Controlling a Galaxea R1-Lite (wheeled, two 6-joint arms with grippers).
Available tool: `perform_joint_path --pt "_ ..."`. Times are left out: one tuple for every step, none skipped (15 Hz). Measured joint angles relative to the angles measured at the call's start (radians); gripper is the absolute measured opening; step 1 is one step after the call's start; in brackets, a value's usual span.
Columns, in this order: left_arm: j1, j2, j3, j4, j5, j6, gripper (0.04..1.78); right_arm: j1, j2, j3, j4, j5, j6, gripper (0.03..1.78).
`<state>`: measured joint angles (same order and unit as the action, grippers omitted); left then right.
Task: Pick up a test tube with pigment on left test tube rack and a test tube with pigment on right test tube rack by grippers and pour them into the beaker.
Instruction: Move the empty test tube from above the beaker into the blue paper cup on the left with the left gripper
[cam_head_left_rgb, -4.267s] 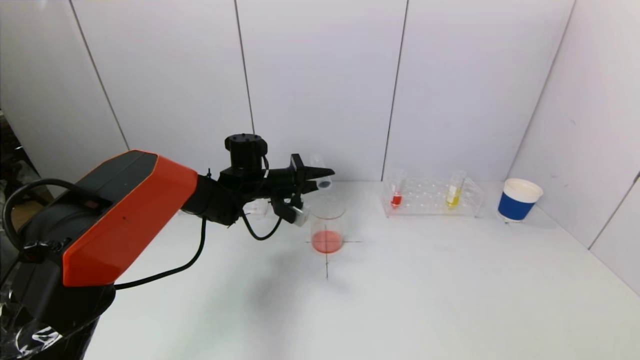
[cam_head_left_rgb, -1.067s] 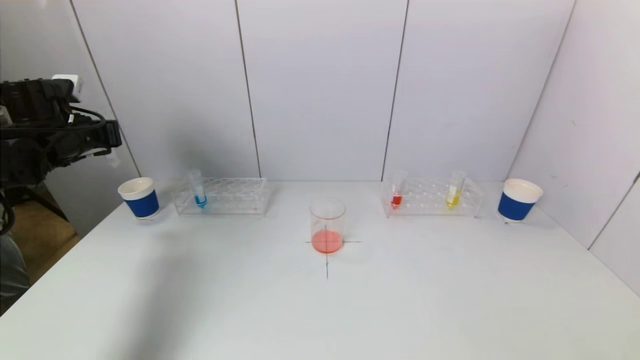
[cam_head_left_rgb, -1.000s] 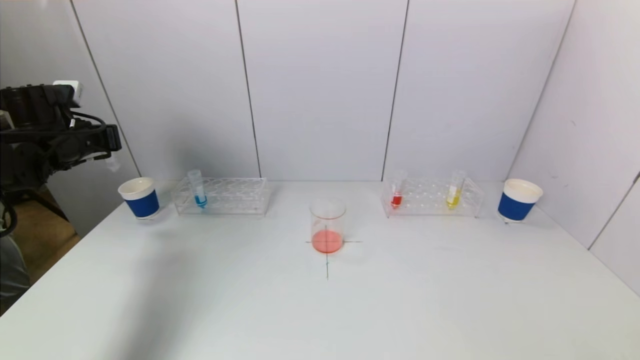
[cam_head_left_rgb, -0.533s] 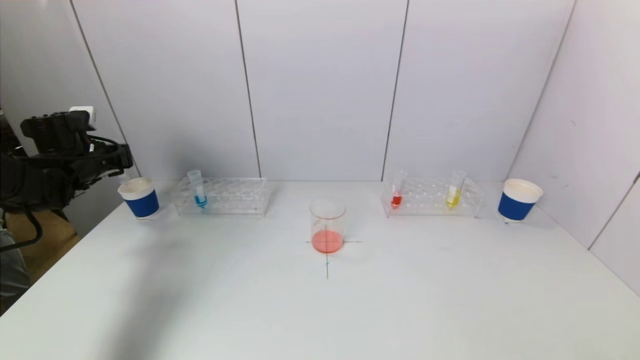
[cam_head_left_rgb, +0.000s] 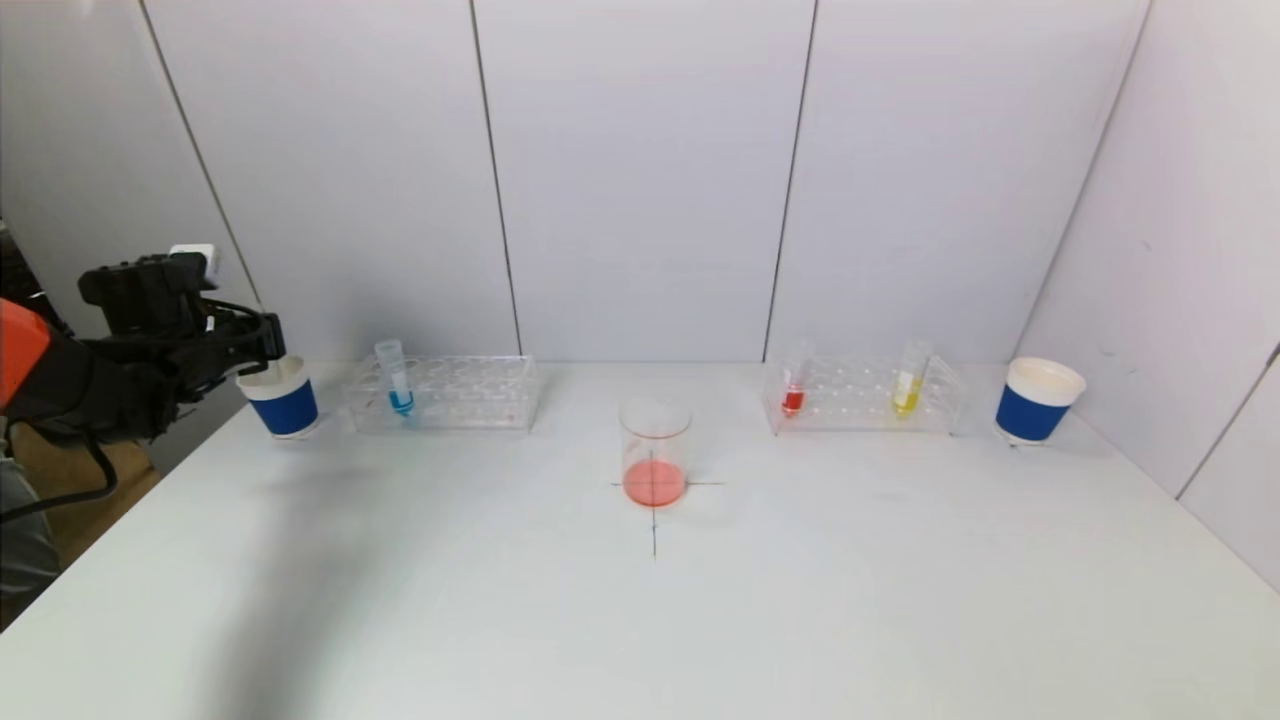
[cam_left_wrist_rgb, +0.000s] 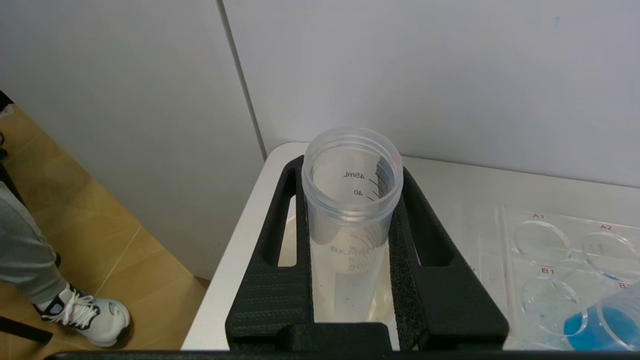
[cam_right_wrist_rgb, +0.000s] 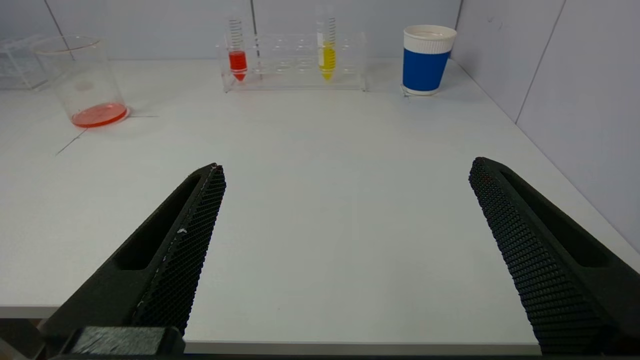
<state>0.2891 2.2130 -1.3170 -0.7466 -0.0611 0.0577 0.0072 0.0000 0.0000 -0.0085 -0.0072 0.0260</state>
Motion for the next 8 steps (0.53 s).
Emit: perform_joint_path --pt "0.000 0.008 0.007 -0.007 0.000 0.001 0.45 0.000 0.000 0.000 0.000 0.001 0.000 1.77" --pt "-0.001 0.012 0.013 -0.011 0.000 0.001 0.45 0.000 0.000 0.000 0.000 0.000 0.000 1.77" --pt "-0.001 0.015 0.020 -0.018 0.000 0.000 0.45 0.000 0.000 0.000 0.000 0.000 0.000 1.77" --pt "-0.002 0.017 0.024 -0.023 0.000 0.000 0.45 0.000 0.000 0.000 0.000 0.000 0.000 1.77" --pt "-0.002 0.019 0.026 -0.023 0.000 0.000 0.45 0.000 0.000 0.000 0.000 0.000 0.000 1.77" --pt "-0.002 0.020 0.027 -0.024 0.000 0.000 0.45 0.000 0.000 0.000 0.000 0.000 0.000 1.77" --pt "-0.002 0.021 0.028 -0.024 0.000 -0.001 0.45 0.000 0.000 0.000 0.000 0.000 0.000 1.77" --pt "-0.001 0.023 0.028 -0.024 0.001 -0.002 0.45 0.000 0.000 0.000 0.000 0.000 0.000 1.77"
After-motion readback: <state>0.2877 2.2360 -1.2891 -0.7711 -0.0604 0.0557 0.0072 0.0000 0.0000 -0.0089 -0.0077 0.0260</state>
